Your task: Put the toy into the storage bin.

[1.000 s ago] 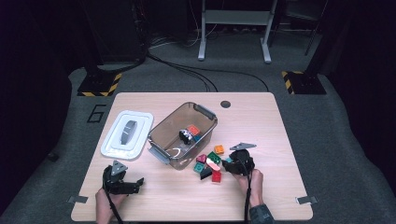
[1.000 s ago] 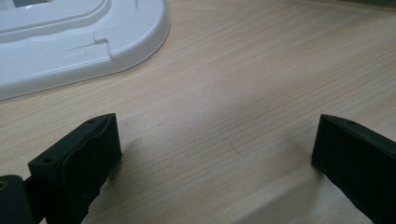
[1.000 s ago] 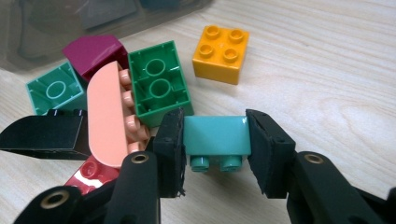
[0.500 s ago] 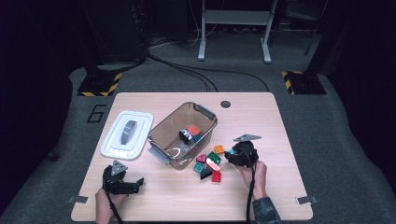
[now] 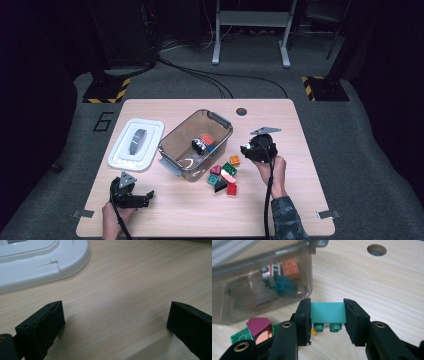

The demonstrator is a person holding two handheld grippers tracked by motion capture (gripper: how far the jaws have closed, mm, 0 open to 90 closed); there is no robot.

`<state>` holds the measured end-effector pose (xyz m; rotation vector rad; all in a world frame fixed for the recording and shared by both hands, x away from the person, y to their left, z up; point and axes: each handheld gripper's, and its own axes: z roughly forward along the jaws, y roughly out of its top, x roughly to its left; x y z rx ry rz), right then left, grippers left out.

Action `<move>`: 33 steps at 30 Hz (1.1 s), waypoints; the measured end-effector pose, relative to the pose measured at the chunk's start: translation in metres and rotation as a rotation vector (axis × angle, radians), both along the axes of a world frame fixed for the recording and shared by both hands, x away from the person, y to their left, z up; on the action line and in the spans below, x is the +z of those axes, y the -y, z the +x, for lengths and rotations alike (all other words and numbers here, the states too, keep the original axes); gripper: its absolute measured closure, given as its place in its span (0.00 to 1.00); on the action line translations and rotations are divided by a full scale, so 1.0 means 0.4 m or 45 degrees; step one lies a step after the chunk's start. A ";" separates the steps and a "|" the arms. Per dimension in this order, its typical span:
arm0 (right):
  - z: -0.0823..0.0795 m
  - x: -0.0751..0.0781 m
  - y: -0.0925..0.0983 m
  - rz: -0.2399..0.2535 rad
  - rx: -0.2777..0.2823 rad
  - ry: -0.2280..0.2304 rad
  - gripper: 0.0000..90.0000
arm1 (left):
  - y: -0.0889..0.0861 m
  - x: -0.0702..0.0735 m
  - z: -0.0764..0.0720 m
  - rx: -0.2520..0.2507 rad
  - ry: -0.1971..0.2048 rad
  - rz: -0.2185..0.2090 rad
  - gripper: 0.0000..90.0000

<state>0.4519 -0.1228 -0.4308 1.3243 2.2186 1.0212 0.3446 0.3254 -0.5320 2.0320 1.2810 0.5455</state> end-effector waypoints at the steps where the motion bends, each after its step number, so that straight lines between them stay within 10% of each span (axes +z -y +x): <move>1: 0.003 0.004 -0.002 -0.005 0.004 0.007 0.65 | 0.000 0.000 0.000 0.000 -0.001 0.000 0.01; 33: 0.085 0.173 -0.050 -0.067 -0.031 0.106 0.65 | -0.001 0.001 0.001 -0.007 0.000 0.008 0.01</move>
